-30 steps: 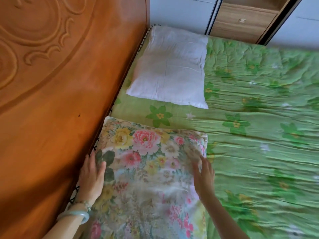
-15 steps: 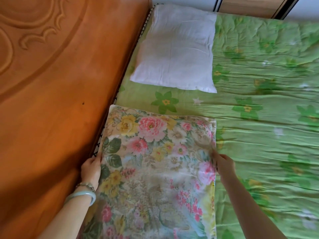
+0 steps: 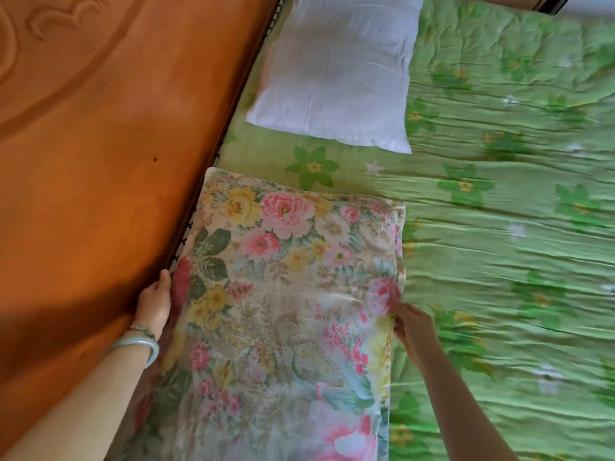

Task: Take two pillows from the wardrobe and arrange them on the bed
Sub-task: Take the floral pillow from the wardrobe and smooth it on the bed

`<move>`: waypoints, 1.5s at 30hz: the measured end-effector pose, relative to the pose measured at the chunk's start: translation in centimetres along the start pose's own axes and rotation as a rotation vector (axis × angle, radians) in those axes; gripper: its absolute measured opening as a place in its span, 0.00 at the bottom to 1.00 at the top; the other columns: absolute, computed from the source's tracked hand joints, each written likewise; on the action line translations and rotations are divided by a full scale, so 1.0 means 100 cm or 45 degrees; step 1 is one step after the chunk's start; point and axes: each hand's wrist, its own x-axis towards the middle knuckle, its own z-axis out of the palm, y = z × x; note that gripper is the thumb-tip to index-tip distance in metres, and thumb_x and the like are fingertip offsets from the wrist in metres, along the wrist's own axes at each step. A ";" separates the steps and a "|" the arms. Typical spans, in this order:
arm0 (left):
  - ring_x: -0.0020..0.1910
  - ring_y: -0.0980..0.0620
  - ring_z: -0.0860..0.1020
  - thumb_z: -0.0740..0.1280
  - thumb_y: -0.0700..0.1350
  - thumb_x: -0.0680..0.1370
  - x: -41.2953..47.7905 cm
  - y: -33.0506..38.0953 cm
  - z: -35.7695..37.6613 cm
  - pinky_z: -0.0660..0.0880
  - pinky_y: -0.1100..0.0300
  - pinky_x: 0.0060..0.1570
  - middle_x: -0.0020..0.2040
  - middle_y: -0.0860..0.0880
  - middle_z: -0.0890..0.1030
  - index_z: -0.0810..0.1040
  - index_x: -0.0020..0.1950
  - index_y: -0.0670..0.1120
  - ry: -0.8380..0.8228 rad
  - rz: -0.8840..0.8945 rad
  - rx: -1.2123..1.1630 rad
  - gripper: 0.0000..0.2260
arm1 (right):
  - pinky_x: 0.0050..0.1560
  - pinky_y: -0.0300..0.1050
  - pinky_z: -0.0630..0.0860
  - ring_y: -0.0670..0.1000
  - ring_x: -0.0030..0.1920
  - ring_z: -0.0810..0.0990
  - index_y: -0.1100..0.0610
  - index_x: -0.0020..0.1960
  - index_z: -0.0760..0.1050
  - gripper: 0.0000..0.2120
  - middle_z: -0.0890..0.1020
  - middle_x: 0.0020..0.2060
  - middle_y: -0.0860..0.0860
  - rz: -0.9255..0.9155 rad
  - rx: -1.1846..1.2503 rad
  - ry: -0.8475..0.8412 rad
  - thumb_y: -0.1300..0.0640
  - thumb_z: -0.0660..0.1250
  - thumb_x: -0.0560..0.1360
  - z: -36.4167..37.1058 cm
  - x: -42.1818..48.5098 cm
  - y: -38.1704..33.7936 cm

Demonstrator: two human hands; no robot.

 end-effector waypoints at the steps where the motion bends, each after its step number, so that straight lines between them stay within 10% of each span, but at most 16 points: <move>1: 0.37 0.50 0.72 0.56 0.60 0.82 -0.005 -0.010 -0.008 0.67 0.53 0.39 0.36 0.50 0.74 0.77 0.41 0.47 -0.081 -0.002 0.025 0.21 | 0.26 0.40 0.62 0.48 0.24 0.64 0.67 0.42 0.79 0.11 0.67 0.25 0.52 0.013 -0.006 -0.026 0.58 0.70 0.74 -0.002 -0.007 0.007; 6: 0.42 0.44 0.81 0.65 0.46 0.81 -0.030 -0.059 -0.036 0.73 0.52 0.41 0.39 0.48 0.84 0.82 0.39 0.47 -0.248 -0.022 0.053 0.12 | 0.34 0.44 0.70 0.51 0.30 0.72 0.65 0.43 0.79 0.07 0.75 0.29 0.53 0.078 0.008 0.001 0.60 0.71 0.73 -0.004 -0.045 0.038; 12: 0.46 0.46 0.75 0.64 0.47 0.81 -0.056 -0.067 -0.039 0.71 0.51 0.46 0.37 0.48 0.76 0.75 0.36 0.48 0.103 -0.048 -0.147 0.14 | 0.32 0.41 0.69 0.49 0.27 0.71 0.56 0.34 0.78 0.08 0.75 0.24 0.49 -0.102 -0.244 0.407 0.56 0.73 0.71 -0.011 -0.061 0.047; 19: 0.52 0.42 0.80 0.65 0.62 0.77 -0.093 -0.106 -0.065 0.74 0.45 0.59 0.50 0.44 0.82 0.80 0.53 0.46 -0.390 -0.306 -0.034 0.20 | 0.33 0.44 0.70 0.52 0.31 0.75 0.64 0.48 0.80 0.09 0.80 0.30 0.54 0.220 0.172 -0.077 0.58 0.69 0.75 -0.029 -0.097 0.102; 23: 0.45 0.47 0.82 0.66 0.52 0.80 -0.124 -0.146 -0.078 0.76 0.53 0.44 0.44 0.47 0.84 0.83 0.45 0.47 -0.273 -0.235 -0.104 0.11 | 0.38 0.47 0.72 0.54 0.35 0.77 0.65 0.47 0.80 0.06 0.80 0.34 0.58 0.271 0.141 -0.085 0.62 0.68 0.74 -0.038 -0.133 0.151; 29: 0.36 0.45 0.71 0.64 0.50 0.81 -0.143 -0.177 -0.093 0.63 0.53 0.35 0.35 0.40 0.72 0.74 0.42 0.30 -0.001 0.030 0.124 0.22 | 0.32 0.41 0.66 0.50 0.28 0.70 0.65 0.41 0.82 0.08 0.75 0.25 0.51 -0.108 -0.214 0.391 0.59 0.72 0.72 -0.045 -0.151 0.177; 33: 0.49 0.42 0.78 0.63 0.50 0.82 -0.152 -0.180 -0.097 0.71 0.49 0.50 0.50 0.40 0.81 0.80 0.53 0.38 -0.115 0.076 0.154 0.15 | 0.32 0.45 0.64 0.50 0.29 0.67 0.67 0.41 0.80 0.12 0.72 0.27 0.54 0.028 -0.029 0.235 0.56 0.71 0.73 -0.043 -0.163 0.186; 39: 0.61 0.40 0.77 0.67 0.68 0.70 -0.175 -0.213 -0.127 0.68 0.42 0.68 0.59 0.42 0.81 0.78 0.64 0.41 -0.484 -0.200 0.215 0.35 | 0.39 0.48 0.73 0.53 0.35 0.75 0.62 0.45 0.80 0.08 0.79 0.35 0.56 0.293 0.062 -0.043 0.57 0.73 0.71 -0.061 -0.206 0.233; 45: 0.49 0.42 0.80 0.67 0.43 0.79 -0.202 -0.251 -0.148 0.74 0.50 0.55 0.49 0.37 0.83 0.81 0.50 0.38 -0.256 -0.182 0.091 0.08 | 0.36 0.44 0.70 0.52 0.32 0.72 0.68 0.44 0.81 0.08 0.77 0.29 0.54 0.113 -0.197 0.187 0.62 0.72 0.71 -0.069 -0.223 0.264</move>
